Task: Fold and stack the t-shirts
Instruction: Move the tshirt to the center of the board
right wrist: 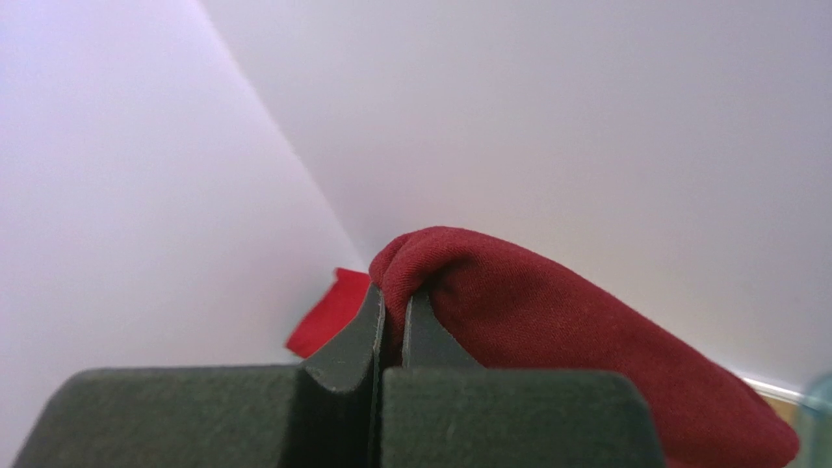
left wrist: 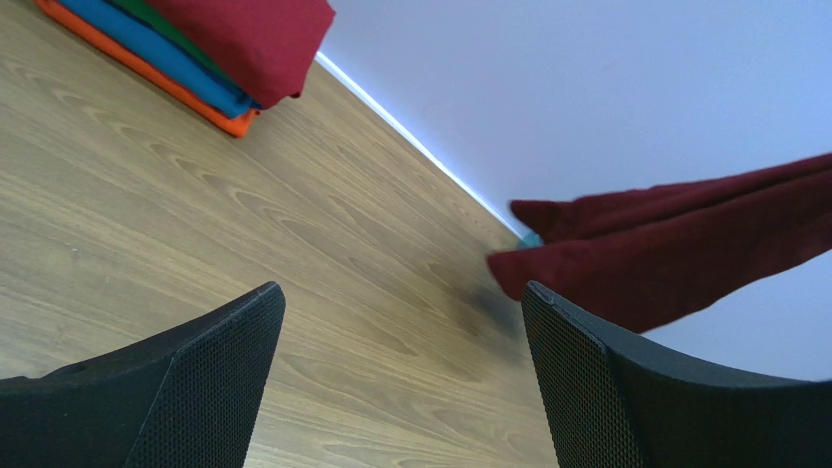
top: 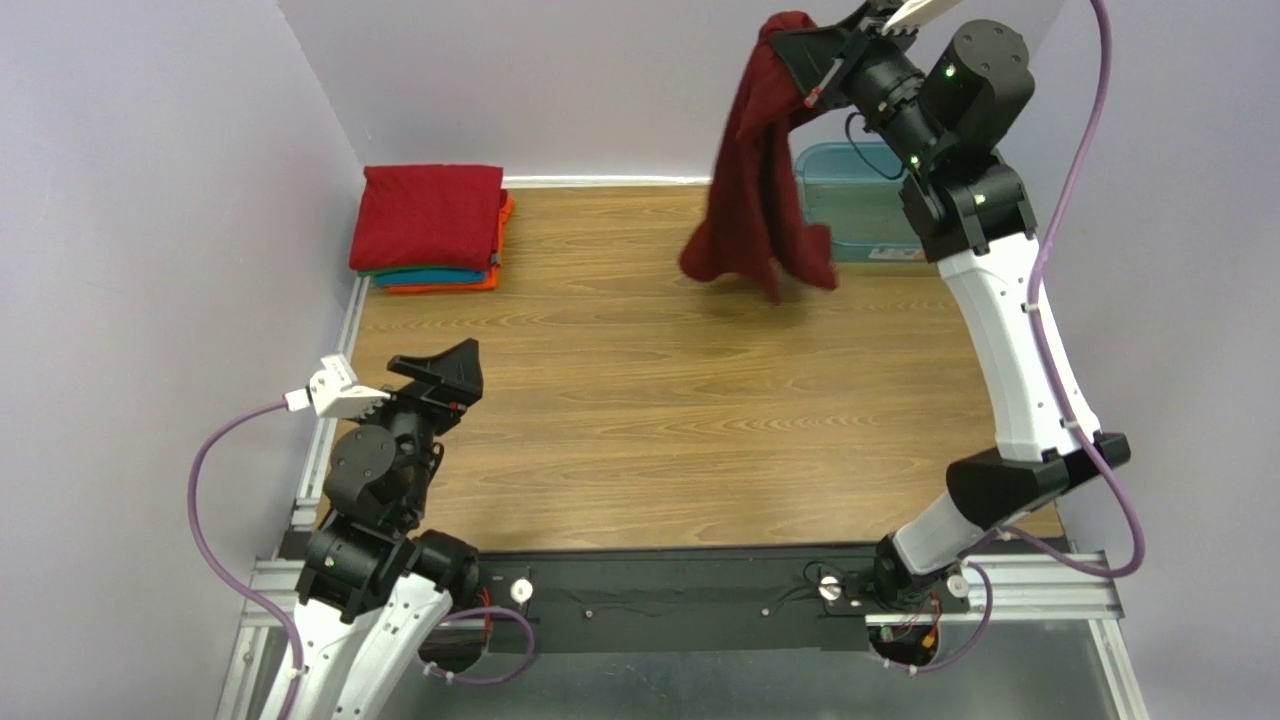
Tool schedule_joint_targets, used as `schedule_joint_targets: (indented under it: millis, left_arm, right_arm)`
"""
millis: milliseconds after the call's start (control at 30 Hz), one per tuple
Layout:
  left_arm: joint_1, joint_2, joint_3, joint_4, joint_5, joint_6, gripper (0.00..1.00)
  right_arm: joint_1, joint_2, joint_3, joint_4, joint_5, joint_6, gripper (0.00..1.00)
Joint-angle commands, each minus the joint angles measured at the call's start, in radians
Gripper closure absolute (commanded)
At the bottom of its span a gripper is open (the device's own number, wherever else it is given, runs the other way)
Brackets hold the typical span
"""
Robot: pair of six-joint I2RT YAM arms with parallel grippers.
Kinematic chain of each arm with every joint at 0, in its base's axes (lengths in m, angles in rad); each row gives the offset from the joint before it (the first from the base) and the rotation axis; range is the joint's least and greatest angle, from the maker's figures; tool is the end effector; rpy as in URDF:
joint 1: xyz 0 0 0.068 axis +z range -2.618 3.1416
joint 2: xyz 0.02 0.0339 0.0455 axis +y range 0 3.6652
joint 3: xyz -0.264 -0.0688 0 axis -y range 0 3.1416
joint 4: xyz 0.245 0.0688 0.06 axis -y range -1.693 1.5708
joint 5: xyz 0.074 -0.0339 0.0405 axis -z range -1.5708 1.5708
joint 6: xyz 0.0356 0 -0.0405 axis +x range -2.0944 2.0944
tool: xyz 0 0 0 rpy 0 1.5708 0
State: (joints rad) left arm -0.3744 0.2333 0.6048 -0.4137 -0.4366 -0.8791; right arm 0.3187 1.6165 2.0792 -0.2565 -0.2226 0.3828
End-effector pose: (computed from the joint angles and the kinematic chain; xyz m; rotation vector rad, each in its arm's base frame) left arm 0.0761 -0.0137 0.3149 -0.7327 1.4718 -0.6153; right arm 0.3118 0.1112 0.5625 -0.1472 1.4012 0.7368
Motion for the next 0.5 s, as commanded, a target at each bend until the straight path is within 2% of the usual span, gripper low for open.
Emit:
schedule_joint_targets:
  millis: [0, 133, 267, 367, 467]
  left_arm:
    - [0.003, -0.028, 0.032, -0.010, 0.075, 0.034, 0.02]
    - [0.003, -0.041, 0.033, -0.008, 0.099, 0.035, 0.02]
    - [0.003, -0.038, 0.041, -0.028, 0.111, 0.040, 0.02]
    - [0.003, -0.020, 0.017, -0.033, 0.105, 0.019, 0.02]
    - [0.003, 0.029, -0.029, 0.002, 0.180, 0.020, 0.02]
  right_arm:
    - [0.106, -0.043, -0.007, 0.036, 0.083, -0.015, 0.99]
    - [0.204, -0.043, 0.021, 0.036, 0.161, -0.013, 0.99]
    - [0.221, -0.059, -0.080, 0.037, 0.223, 0.027, 0.99]
    - [0.221, -0.112, -0.299, 0.043, 0.363, 0.059, 0.99]
    - [0.220, -0.153, -0.535, 0.045, 0.558, 0.096, 0.99]
